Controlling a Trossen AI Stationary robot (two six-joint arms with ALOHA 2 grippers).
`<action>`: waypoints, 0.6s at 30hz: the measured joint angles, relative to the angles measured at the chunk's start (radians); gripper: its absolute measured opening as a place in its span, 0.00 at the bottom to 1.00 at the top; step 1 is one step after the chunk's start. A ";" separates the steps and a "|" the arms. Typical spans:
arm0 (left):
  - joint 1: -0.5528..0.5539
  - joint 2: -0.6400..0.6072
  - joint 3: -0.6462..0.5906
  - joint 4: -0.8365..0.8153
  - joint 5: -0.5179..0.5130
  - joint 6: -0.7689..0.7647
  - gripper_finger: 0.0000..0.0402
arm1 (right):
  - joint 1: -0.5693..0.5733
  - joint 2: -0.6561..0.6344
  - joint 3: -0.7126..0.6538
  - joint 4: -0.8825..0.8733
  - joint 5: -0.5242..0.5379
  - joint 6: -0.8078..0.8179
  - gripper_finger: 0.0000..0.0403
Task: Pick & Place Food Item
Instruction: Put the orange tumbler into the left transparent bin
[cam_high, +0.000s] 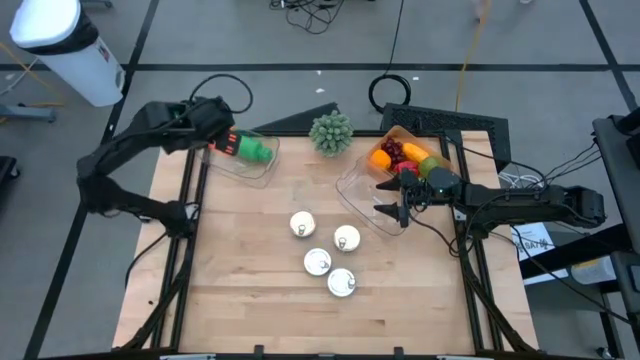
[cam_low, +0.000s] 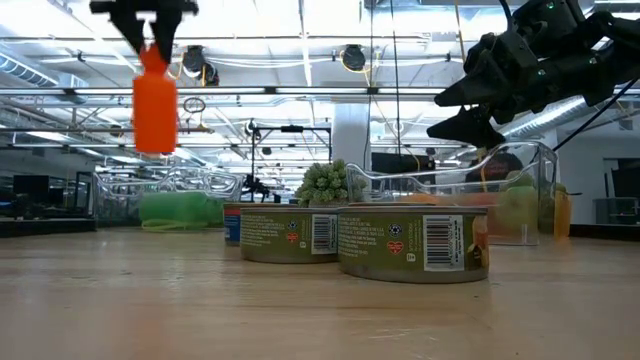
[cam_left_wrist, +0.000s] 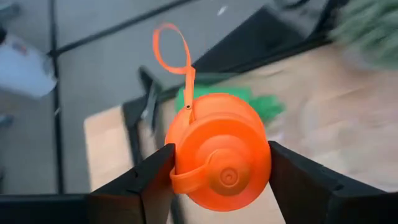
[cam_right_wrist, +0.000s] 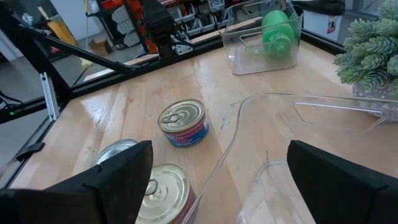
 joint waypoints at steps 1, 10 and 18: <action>0.032 0.000 -0.032 0.004 0.015 0.015 0.59 | 0.000 0.000 0.000 0.000 0.000 0.000 0.88; 0.225 0.002 -0.343 0.247 0.252 0.169 0.58 | 0.000 0.000 0.000 -0.003 0.000 0.000 0.88; 0.328 0.001 -0.456 0.379 0.343 0.231 0.59 | 0.000 0.000 0.000 -0.002 0.000 0.005 0.88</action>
